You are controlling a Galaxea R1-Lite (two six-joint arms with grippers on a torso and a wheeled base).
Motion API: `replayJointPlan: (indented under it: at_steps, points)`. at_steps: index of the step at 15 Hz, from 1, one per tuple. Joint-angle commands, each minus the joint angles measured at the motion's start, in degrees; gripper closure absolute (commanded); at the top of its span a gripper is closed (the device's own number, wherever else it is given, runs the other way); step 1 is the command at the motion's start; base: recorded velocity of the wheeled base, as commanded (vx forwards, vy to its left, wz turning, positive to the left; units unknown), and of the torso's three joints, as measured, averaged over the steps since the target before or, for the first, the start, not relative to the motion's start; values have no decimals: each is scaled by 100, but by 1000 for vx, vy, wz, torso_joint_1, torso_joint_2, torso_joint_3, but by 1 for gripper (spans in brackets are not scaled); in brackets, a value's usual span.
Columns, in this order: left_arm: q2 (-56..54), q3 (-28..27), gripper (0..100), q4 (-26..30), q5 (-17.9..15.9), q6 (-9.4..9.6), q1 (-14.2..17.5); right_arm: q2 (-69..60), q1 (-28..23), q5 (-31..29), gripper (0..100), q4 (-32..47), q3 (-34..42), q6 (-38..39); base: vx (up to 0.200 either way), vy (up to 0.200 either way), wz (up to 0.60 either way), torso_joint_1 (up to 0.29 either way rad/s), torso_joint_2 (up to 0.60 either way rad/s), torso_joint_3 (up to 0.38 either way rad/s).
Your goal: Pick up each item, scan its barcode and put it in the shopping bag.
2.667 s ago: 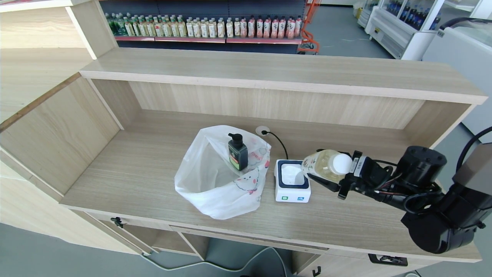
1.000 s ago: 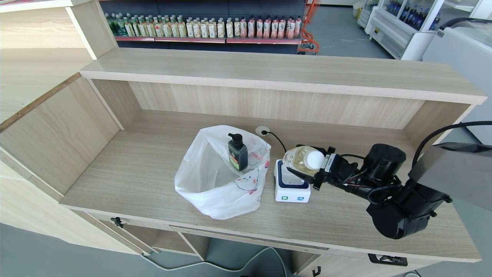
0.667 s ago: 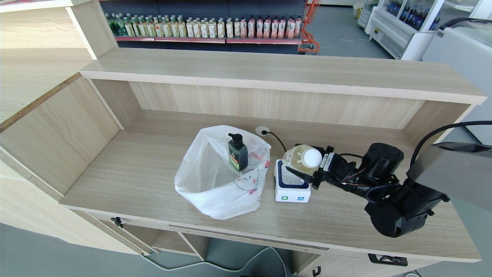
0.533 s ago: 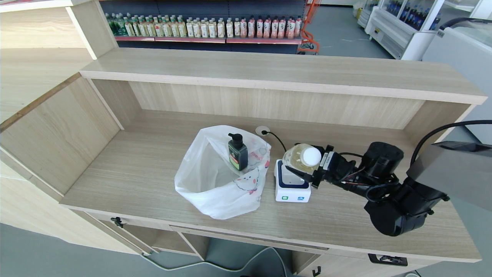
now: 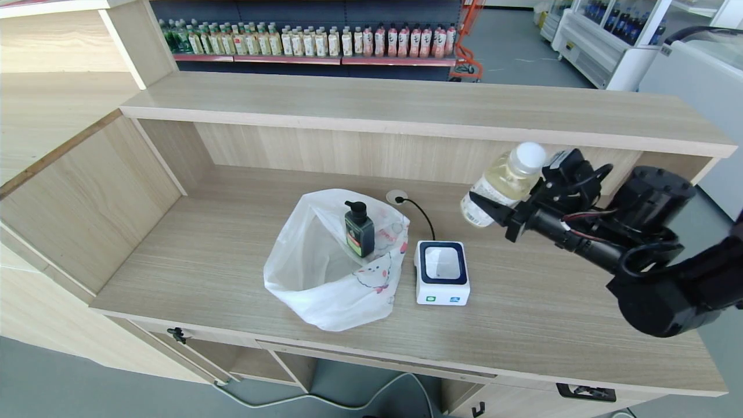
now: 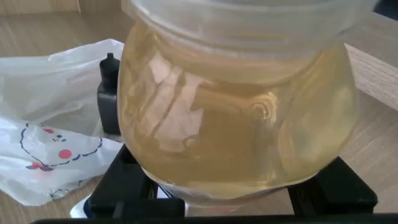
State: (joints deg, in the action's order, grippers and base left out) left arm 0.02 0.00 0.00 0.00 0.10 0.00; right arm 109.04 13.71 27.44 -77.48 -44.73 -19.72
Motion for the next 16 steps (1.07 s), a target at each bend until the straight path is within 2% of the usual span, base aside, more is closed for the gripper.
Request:
replayJointPlan:
  at_steps: [1,2,3,4,6,8,14,16]
  points:
    - [-2,0,0,0,0,-1,0,-2968,-369,-1004,100,3187,236,1709,0,0,0,0,0,0]
    - [-2,0,0,0,0,-1,0,-3126,-422,-1048,100,3503,228,1841,0,0,0,0,0,0]
    - [-2,0,0,0,0,-1,0,-3768,-809,-1109,100,4690,289,2289,0,0,0,0,0,0]
    - [-2,0,0,0,0,8,0,-3952,-1081,-1083,100,4857,439,2429,0,0,0,0,0,0]
    - [-2,0,0,0,0,8,0,-4207,-1530,-1013,100,4857,799,2473,0,0,0,0,0,0]
    - [-2,0,0,0,0,-1,0,-4383,-1758,-802,100,4866,966,2473,0,0,0,0,0,0]
    - [-2,0,0,0,0,17,0,-4383,-1714,-723,100,4874,975,2465,0,0,0,0,0,0]
    - [-2,0,0,0,0,17,0,-4374,-1679,-450,100,4874,931,2473,0,200,0,0,5,5]
